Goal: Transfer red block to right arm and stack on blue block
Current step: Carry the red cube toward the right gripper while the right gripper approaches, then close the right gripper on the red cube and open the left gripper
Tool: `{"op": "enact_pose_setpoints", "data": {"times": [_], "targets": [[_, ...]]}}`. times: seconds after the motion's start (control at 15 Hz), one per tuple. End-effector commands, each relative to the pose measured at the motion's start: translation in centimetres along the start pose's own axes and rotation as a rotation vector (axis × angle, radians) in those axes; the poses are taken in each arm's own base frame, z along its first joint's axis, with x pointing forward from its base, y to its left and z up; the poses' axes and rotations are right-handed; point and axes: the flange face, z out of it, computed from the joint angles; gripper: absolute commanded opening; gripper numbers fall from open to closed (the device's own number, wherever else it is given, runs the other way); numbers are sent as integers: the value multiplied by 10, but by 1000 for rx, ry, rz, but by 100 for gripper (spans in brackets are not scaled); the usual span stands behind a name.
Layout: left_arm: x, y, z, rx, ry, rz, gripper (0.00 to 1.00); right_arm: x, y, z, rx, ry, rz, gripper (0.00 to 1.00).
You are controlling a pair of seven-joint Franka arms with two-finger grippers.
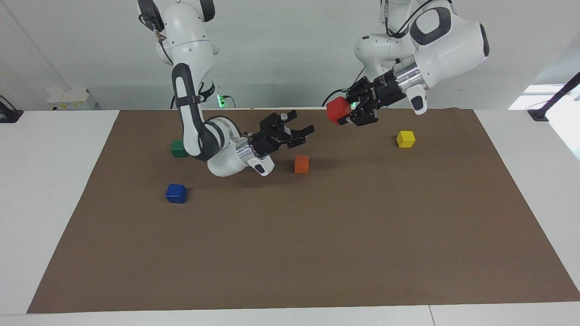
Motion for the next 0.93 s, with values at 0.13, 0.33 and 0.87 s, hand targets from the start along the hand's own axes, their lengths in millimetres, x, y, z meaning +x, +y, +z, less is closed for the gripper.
{"op": "enact_pose_setpoints", "data": {"times": [0.13, 0.33, 0.87], "targets": [[-2, -25, 31, -103, -25, -65, 0, 3, 0, 6, -9, 35, -25, 100], [3, -25, 33, -128, -24, -72, 0, 5, -1, 7, -15, 39, -31, 100], [9, -24, 31, -130, -20, -83, 0, 5, 6, 11, -43, 54, -43, 0]]}}
